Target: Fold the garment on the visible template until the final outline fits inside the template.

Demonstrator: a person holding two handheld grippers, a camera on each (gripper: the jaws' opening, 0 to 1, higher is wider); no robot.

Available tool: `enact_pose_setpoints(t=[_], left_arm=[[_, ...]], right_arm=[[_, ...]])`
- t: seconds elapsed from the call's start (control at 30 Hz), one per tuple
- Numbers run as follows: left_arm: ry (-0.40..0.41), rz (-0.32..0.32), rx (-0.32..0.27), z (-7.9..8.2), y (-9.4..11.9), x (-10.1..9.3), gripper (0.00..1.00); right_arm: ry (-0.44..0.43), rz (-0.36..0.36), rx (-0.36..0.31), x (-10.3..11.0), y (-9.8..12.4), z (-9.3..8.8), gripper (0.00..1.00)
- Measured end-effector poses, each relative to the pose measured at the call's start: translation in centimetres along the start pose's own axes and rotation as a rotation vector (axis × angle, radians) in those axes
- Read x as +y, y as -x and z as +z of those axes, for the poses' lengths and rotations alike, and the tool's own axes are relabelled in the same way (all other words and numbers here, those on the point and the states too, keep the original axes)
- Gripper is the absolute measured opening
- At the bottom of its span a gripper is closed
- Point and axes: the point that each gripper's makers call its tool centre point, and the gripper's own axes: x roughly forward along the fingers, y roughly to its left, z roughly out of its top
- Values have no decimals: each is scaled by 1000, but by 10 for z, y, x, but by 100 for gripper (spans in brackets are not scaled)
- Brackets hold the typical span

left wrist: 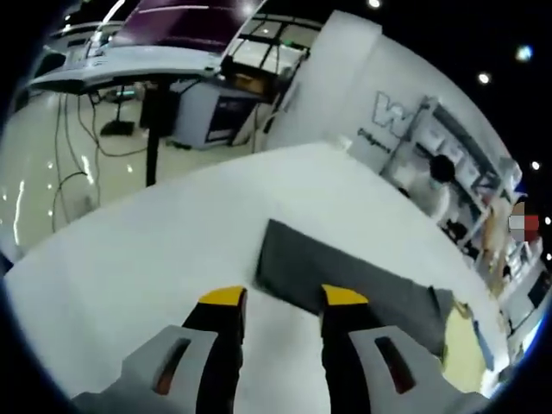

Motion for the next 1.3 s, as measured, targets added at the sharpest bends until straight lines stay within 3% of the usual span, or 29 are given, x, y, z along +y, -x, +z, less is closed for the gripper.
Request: enact_pose_setpoints(t=[0.33, 0.53, 0.73, 0.87, 1.0, 1.2, 1.27, 1.3], left_arm=[[7, -10, -21, 17, -25, 12, 21], [1, 14, -7, 12, -26, 21, 4], [27, 3, 4, 12, -27, 21, 2], [27, -27, -26, 22, -23, 12, 1], [18, -65, -90, 42, -14, -1, 1], [10, -162, -161, 64, 11, -43, 1], [7, -181, -167, 68, 11, -46, 1], [0, -210, -175, 72, 17, -63, 1]], right_arm=[[3, -8, 10, 0, 1, -2, 21], [4, -15, 13, 3, 2, -1, 21], [5, -15, 12, 5, 1, -1, 20], [1, -13, 7, 5, 1, -1, 20], [-9, -9, 2, 6, 0, -4, 20], [-24, -1, -8, 5, -1, -5, 19], [-25, 1, -12, 5, -1, -5, 19], [-27, 4, -16, 4, -1, -4, 19]])
